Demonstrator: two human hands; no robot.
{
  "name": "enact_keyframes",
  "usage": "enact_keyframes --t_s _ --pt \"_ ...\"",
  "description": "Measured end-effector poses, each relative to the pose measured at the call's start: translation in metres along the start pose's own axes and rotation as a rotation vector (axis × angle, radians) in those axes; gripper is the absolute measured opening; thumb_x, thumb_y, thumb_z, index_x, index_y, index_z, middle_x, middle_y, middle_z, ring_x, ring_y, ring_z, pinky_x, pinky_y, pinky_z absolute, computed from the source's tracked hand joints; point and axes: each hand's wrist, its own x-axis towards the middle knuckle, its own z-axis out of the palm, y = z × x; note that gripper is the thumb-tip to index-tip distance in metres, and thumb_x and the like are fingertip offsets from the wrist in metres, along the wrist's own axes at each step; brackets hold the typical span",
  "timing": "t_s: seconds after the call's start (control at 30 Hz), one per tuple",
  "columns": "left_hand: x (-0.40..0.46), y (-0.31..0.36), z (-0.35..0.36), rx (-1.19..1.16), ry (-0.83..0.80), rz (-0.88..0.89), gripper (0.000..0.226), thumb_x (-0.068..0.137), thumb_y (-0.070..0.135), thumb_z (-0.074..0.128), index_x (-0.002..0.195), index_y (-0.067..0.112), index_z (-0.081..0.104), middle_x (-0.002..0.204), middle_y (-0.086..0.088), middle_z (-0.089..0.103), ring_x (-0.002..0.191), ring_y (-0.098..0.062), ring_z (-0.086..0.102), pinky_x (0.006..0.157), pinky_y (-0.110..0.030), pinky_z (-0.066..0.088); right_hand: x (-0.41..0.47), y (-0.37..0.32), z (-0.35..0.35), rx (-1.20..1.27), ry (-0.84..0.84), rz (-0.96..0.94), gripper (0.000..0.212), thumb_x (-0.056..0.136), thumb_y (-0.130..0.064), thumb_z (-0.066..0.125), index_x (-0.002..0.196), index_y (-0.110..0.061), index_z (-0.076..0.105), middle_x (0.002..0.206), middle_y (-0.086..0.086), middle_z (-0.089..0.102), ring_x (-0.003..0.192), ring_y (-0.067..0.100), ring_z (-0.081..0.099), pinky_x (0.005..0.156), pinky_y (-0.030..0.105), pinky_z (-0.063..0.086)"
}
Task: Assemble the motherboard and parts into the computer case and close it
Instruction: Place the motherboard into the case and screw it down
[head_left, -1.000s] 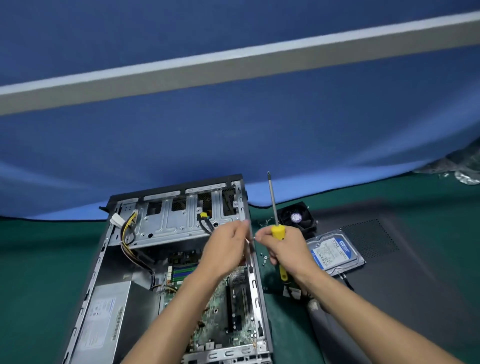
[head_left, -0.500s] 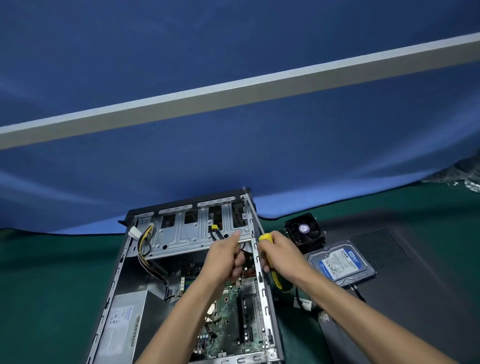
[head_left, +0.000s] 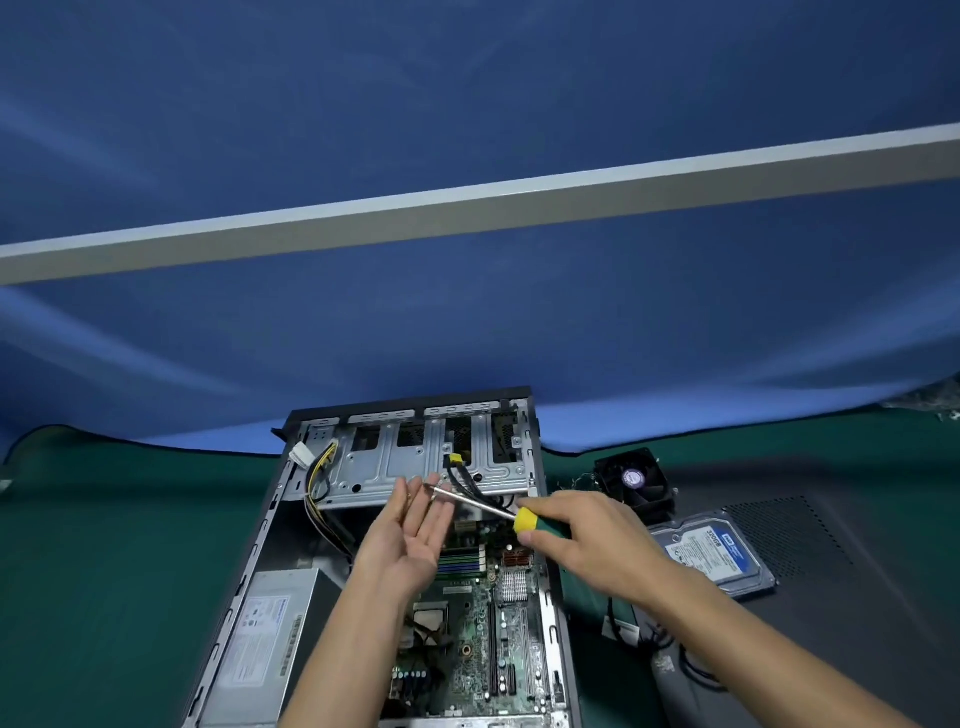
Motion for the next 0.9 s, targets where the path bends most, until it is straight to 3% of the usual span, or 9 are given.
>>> enact_keyframes --t_s 0.1,0.2,0.3,0.37,0.47,0.63,0.73,0.8,0.9 --pt "-0.002 -0.001 -0.001 0.003 -0.036 -0.009 0.019 0.093 0.022 0.055 0.086 0.006 0.063 0.080 -0.013 0.073 0.083 -0.024 0.067 0.081 -0.041 0.048 0.001 -0.003 0.003 -0.004 0.002 -0.022 0.042 0.089 -0.053 0.055 0.128 -0.039 0.056 0.097 -0.026 0.057 0.096 0.005 0.054 0.077 0.026 0.039" --pt "-0.003 -0.001 -0.003 0.014 -0.075 0.002 0.019 0.094 0.020 0.053 0.086 0.005 0.061 0.084 -0.013 0.073 0.071 -0.025 0.071 0.078 -0.042 0.048 0.003 -0.004 0.005 -0.045 -0.008 -0.045 0.042 0.091 -0.055 0.050 0.130 -0.040 0.054 0.081 -0.028 0.046 0.087 0.002 0.049 0.071 0.027 0.036" --pt "-0.004 0.000 -0.005 -0.018 -0.076 0.012 0.019 0.094 0.019 0.054 0.088 0.003 0.062 0.081 -0.016 0.073 0.066 -0.025 0.072 0.086 -0.043 0.046 0.003 -0.007 0.002 -0.079 -0.023 -0.052 0.044 0.092 -0.055 0.048 0.133 -0.040 0.051 0.087 -0.025 0.050 0.091 0.005 0.051 0.072 0.028 0.035" --pt "-0.004 -0.001 -0.007 -0.049 -0.069 0.011 0.019 0.094 0.019 0.054 0.090 0.002 0.062 0.082 -0.016 0.073 0.077 -0.027 0.070 0.088 -0.043 0.046 0.003 -0.010 -0.001 -0.098 -0.043 -0.054 0.045 0.092 -0.055 0.047 0.134 -0.039 0.050 0.099 -0.020 0.054 0.099 0.008 0.053 0.075 0.028 0.036" --pt "-0.005 -0.004 -0.009 -0.081 -0.054 0.005 0.018 0.094 0.017 0.054 0.092 0.001 0.061 0.085 -0.016 0.070 0.093 -0.028 0.063 0.090 -0.043 0.046 0.004 -0.015 -0.007 -0.150 -0.093 -0.059 0.047 0.093 -0.055 0.046 0.136 -0.038 0.047 0.098 -0.018 0.050 0.097 0.009 0.052 0.077 0.029 0.037" --pt "-0.006 -0.010 -0.013 -0.027 -0.023 0.019 0.019 0.096 0.017 0.051 0.092 0.001 0.060 0.093 -0.018 0.066 0.099 -0.027 0.060 0.091 -0.042 0.044 0.009 -0.025 -0.020 -0.257 -0.198 -0.055 0.043 0.095 -0.053 0.045 0.134 -0.037 0.050 0.097 -0.014 0.044 0.097 0.012 0.050 0.076 0.028 0.033" --pt "-0.004 -0.012 -0.017 -0.003 -0.016 0.031 0.019 0.095 0.016 0.052 0.091 0.000 0.060 0.092 -0.017 0.068 0.090 -0.027 0.066 0.083 -0.041 0.049 0.012 -0.032 -0.028 -0.254 -0.244 -0.043 0.032 0.095 -0.050 0.047 0.118 -0.034 0.061 0.099 -0.008 0.053 0.103 0.019 0.056 0.075 0.030 0.034" --pt "-0.002 -0.011 -0.019 0.012 -0.020 0.037 0.019 0.094 0.015 0.053 0.090 -0.001 0.061 0.086 -0.019 0.070 0.072 -0.025 0.071 0.065 -0.033 0.059 0.013 -0.038 -0.032 -0.244 -0.268 -0.022 0.027 0.094 -0.049 0.049 0.105 -0.029 0.064 0.097 -0.008 0.059 0.102 0.021 0.056 0.072 0.029 0.032" --pt "-0.001 -0.009 -0.023 -0.001 -0.024 0.032 0.018 0.094 0.015 0.054 0.091 -0.002 0.061 0.076 -0.019 0.072 0.062 -0.024 0.071 0.049 -0.029 0.057 0.018 -0.049 -0.037 -0.236 -0.297 0.047 0.020 0.093 -0.048 0.052 0.093 -0.034 0.066 0.065 -0.016 0.047 0.073 0.013 0.050 0.062 0.027 0.032"
